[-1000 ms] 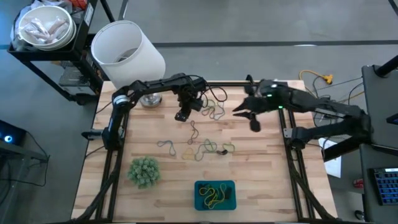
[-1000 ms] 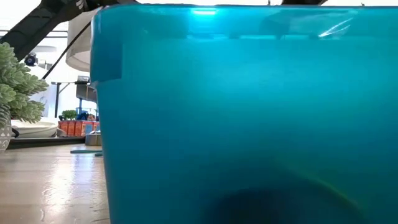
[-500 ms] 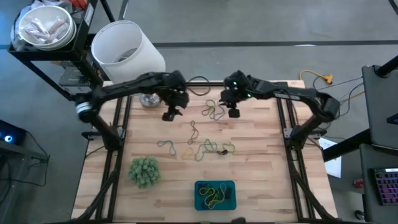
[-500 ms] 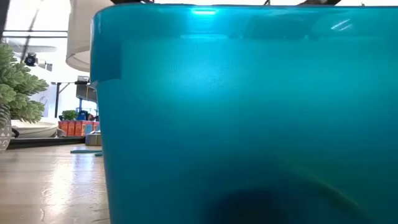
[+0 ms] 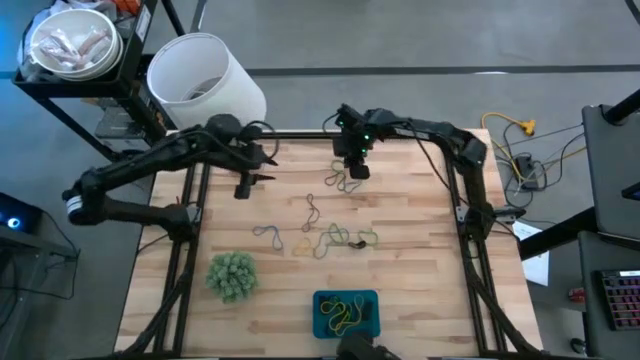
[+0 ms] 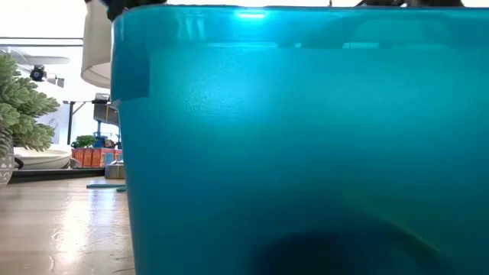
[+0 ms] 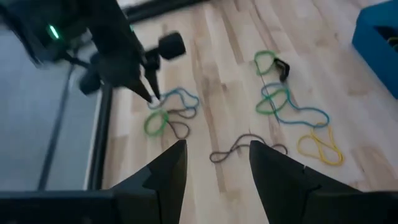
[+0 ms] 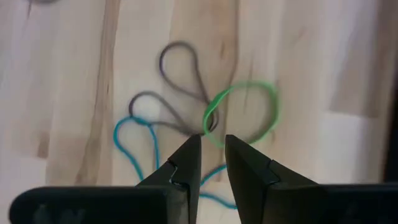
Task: Pick and place rubber bands into bin
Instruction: Put the green rubber band into the blue bin
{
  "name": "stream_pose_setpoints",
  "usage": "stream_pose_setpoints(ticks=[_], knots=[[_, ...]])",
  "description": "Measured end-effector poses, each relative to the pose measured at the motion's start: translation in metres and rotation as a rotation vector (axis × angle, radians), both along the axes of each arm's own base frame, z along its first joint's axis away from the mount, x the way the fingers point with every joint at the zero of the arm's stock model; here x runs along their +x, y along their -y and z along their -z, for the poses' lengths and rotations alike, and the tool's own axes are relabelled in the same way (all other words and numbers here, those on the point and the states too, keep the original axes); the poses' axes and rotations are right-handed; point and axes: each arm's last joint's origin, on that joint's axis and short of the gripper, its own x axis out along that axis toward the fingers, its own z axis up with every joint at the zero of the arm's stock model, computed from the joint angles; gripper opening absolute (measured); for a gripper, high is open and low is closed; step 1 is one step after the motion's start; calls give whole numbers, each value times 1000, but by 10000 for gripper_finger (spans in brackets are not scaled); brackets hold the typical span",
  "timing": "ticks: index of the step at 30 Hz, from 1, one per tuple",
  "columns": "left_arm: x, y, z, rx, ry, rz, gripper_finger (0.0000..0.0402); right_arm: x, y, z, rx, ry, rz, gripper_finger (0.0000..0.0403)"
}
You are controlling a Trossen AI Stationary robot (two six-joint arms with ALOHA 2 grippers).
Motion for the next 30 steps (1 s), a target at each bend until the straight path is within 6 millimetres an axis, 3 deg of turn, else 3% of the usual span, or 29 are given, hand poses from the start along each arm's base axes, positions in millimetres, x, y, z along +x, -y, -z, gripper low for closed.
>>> stream_pose_setpoints(ticks=[6,12,19,30], knots=[[-16,8,1,0,42,-14,159,19,13,13,35,-48,24,68],[-20,10,7,0,44,-14,159,32,17,23,46,-80,53,68],[-20,10,6,0,52,-16,159,34,14,33,85,-210,99,68],[-18,9,7,-21,50,-28,159,33,1,30,135,-286,87,68]])
